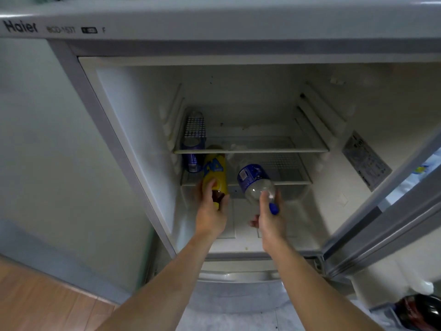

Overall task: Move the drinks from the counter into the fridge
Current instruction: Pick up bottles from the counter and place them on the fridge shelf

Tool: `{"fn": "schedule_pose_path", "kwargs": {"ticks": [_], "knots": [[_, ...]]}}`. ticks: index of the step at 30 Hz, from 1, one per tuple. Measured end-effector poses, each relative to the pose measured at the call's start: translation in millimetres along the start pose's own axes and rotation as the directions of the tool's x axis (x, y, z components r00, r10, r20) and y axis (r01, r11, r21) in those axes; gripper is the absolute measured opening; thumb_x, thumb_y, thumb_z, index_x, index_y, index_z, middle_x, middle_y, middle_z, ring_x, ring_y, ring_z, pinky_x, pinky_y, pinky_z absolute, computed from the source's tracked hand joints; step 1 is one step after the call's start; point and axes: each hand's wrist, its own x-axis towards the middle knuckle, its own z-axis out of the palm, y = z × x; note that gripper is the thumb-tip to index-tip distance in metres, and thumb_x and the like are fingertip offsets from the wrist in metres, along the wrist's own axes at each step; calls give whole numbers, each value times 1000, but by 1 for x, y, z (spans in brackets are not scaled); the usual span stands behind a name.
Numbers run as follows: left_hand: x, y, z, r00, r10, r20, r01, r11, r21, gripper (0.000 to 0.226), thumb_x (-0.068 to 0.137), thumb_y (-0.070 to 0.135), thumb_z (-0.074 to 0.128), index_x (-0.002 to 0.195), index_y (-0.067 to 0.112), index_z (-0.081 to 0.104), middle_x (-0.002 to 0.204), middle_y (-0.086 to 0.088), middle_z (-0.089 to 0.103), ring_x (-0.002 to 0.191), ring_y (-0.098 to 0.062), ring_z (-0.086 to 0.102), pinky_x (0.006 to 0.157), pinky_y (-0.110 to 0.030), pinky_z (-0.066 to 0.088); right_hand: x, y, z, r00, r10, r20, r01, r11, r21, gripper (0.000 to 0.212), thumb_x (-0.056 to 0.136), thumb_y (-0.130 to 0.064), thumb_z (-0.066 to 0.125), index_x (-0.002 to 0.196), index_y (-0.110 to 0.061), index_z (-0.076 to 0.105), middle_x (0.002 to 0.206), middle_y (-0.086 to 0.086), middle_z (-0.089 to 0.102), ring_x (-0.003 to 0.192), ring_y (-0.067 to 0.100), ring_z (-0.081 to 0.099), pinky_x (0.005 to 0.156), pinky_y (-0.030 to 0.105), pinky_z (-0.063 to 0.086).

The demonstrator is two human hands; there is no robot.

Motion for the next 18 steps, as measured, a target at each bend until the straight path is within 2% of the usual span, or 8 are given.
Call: {"fn": "schedule_pose_path", "kwargs": {"ticks": [1, 3, 5, 7, 9, 11, 14, 18], "knots": [[3, -3, 1, 999, -33, 32, 31, 998, 50, 60, 97, 33, 58, 147, 37, 27, 150, -1, 39, 117, -23, 57, 80, -21, 44, 3, 3, -1, 1000, 0, 11, 1, 995, -103, 76, 82, -68, 58, 149, -49, 28, 116, 2, 63, 70, 17, 63, 46, 19, 50], [9, -8, 3, 998, -26, 54, 23, 998, 59, 65, 96, 29, 60, 150, 33, 24, 154, -4, 30, 122, -26, 53, 84, -25, 42, 8, 6, 0, 997, -48, 56, 61, 966, -250, 75, 85, -64, 60, 150, -46, 28, 123, 4, 61, 80, 20, 62, 46, 19, 48], [17, -8, 4, 998, -25, 62, 23, 999, 39, 66, 96, 28, 60, 150, 34, 23, 155, -3, 27, 124, -24, 51, 88, -27, 42, 16, 5, 4, 988, -85, 129, 123, 937, -328, 70, 88, -53, 64, 147, -46, 27, 126, 6, 59, 93, 26, 63, 62, 30, 56], [28, -6, 3, 994, -70, 87, 68, 997, 26, 68, 96, 29, 60, 151, 36, 22, 155, -4, 25, 126, -26, 49, 93, -32, 46, 22, 3, 11, 976, -73, 206, 144, 923, -356, 77, 91, -41, 66, 151, -42, 18, 130, 2, 57, 104, 24, 62, 85, 43, 58], [44, -1, 1, 988, -109, 105, 102, 993, 66, 69, 95, 30, 61, 153, 36, 22, 155, -6, 27, 127, -28, 49, 98, -36, 48, 27, -1, 21, 968, -58, 243, 147, 919, -366, 82, 92, -33, 65, 154, -40, 11, 131, -4, 54, 107, 20, 59, 91, 48, 57], [58, 3, -1, 988, -95, 121, 76, 985, 152, 71, 96, 31, 60, 154, 34, 21, 156, -8, 29, 130, -29, 47, 98, -33, 43, 33, -5, 31, 965, -72, 251, 168, 907, -385, 81, 91, -27, 64, 153, -40, 12, 131, -3, 53, 108, 20, 58, 91, 51, 57], [73, 6, -1, 982, -73, 174, 37, 978, 203, 73, 98, 27, 57, 157, 29, 14, 159, -10, 23, 139, -30, 38, 106, -37, 37, 43, -13, 43, 963, -87, 257, 194, 882, -430, 82, 92, -25, 64, 153, -38, 11, 135, 3, 54, 112, 23, 58, 91, 51, 57], [89, 6, 1, 986, -100, 131, 50, 938, 342, 78, 98, 31, 57, 158, 23, 9, 157, -16, 25, 138, -33, 37, 107, -38, 36, 62, -24, 53, 958, -131, 256, 255, 799, -545, 96, 89, -30, 71, 158, -31, 4, 146, 8, 49, 128, 32, 52, 102, 43, 49]]}}
